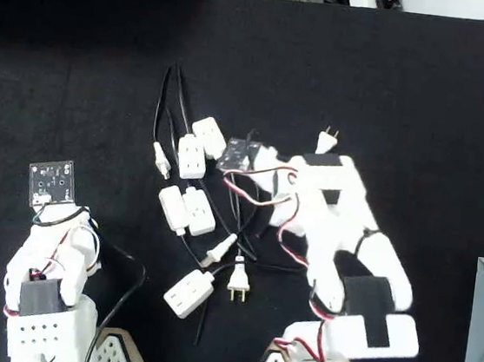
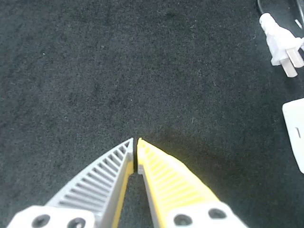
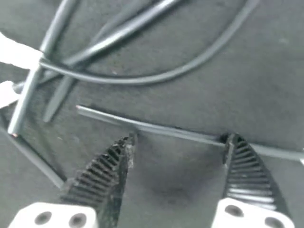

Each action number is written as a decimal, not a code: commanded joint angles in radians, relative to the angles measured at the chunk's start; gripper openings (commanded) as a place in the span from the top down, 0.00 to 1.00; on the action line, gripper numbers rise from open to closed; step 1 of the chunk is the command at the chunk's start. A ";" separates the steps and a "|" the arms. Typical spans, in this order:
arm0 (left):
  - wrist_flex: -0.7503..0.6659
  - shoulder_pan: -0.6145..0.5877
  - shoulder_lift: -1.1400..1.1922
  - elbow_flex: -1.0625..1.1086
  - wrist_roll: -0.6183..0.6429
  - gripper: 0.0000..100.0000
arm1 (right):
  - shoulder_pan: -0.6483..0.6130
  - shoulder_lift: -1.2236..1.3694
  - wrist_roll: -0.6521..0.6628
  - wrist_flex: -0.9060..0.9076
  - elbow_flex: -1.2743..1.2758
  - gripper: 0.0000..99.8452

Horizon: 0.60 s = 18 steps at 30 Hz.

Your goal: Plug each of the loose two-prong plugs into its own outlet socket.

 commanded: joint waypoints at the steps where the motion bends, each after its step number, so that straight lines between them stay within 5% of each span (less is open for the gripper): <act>1: -0.020 0.002 -0.008 0.018 0.000 0.97 | -0.021 0.044 0.014 -0.006 -0.036 0.71; 5: -0.020 0.002 -0.008 0.018 0.000 0.97 | -0.018 0.099 0.014 -0.015 -0.045 0.75; 11: -0.020 0.002 -0.008 0.018 0.000 0.97 | -0.018 0.145 -0.005 -0.015 -0.076 0.99; 18: -0.020 0.002 -0.008 0.018 0.000 0.97 | 0.040 0.145 -0.216 0.018 -0.183 0.99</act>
